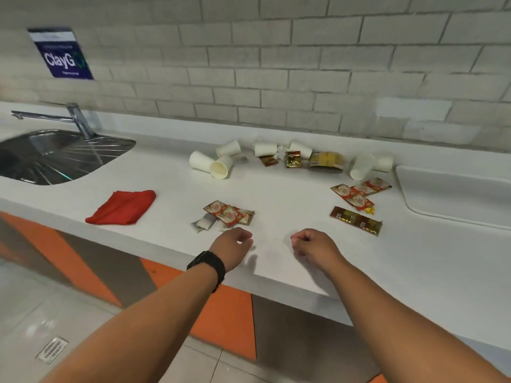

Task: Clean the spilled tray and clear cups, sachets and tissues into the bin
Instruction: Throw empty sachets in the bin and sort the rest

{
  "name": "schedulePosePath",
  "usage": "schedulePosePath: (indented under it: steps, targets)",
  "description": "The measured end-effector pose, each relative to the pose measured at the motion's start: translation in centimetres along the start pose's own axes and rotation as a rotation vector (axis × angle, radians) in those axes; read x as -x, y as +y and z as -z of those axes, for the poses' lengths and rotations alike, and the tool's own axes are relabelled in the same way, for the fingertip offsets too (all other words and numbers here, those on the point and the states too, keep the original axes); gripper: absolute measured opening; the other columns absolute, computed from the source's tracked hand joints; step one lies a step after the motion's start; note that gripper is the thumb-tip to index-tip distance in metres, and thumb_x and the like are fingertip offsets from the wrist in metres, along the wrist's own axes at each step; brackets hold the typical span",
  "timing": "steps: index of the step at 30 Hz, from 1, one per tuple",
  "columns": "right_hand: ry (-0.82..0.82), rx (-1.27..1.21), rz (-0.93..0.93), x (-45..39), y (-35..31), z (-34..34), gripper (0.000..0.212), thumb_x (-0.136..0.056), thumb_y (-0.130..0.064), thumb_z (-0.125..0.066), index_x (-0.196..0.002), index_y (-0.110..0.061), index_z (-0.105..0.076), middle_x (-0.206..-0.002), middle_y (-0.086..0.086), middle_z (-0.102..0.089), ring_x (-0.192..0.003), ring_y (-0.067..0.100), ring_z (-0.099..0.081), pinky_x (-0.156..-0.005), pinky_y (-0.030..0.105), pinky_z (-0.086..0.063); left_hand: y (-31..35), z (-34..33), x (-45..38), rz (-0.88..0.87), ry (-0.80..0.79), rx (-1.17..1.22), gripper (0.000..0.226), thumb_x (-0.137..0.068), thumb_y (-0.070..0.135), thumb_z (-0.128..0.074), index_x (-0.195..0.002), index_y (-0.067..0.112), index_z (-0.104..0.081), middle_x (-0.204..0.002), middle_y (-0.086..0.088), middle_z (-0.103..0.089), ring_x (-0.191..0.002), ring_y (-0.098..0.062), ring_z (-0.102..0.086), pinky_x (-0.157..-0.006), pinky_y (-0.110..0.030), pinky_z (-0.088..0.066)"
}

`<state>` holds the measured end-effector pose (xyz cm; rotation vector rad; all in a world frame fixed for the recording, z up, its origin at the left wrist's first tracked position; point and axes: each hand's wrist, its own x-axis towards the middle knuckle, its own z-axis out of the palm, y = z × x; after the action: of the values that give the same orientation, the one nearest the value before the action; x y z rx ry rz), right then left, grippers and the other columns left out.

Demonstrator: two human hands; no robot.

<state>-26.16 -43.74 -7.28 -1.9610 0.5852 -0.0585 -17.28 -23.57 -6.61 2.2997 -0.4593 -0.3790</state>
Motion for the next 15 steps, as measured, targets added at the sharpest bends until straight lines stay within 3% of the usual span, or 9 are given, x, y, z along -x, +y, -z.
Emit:
schedulePosePath:
  steps: [5,10,15]
  targets:
    - [-0.117,0.034,0.073,-5.5,-2.4,-1.3,0.007,-0.086,-0.021,-0.063,-0.084,-0.02,-0.069,-0.088,-0.002,-0.071,-0.081,0.016,-0.067,-0.084,0.035,-0.053,-1.1,2.4,-3.1,0.117,0.123,-0.013,0.027,-0.094,0.03,-0.05,-0.119,0.023,-0.061,-0.12,0.006,-0.062,-0.096,-0.013,-0.056,-0.083,-0.024,-0.042]
    - [-0.185,0.064,0.103,-8.8,-4.5,-2.2,0.011,-0.086,-0.021,-0.063,-0.092,-0.015,-0.07,-0.09,0.0,-0.071,-0.079,0.015,-0.066,-0.071,0.027,-0.047,-2.3,4.1,-5.4,0.197,0.224,-0.035,0.028,-0.093,0.029,-0.051,-0.117,0.019,-0.062,-0.122,0.002,-0.061,-0.103,-0.017,-0.057,-0.083,-0.024,-0.04]
    - [-0.235,0.104,0.132,-10.6,-4.8,-4.7,0.006,-0.083,-0.02,-0.067,-0.078,-0.024,-0.068,-0.088,0.0,-0.07,-0.086,0.022,-0.067,-0.084,0.036,-0.053,-4.4,5.1,-6.5,0.299,0.271,-0.081,0.04,-0.091,0.046,-0.051,-0.118,0.018,-0.062,-0.12,-0.001,-0.062,-0.106,-0.024,-0.059,-0.082,-0.027,-0.045]
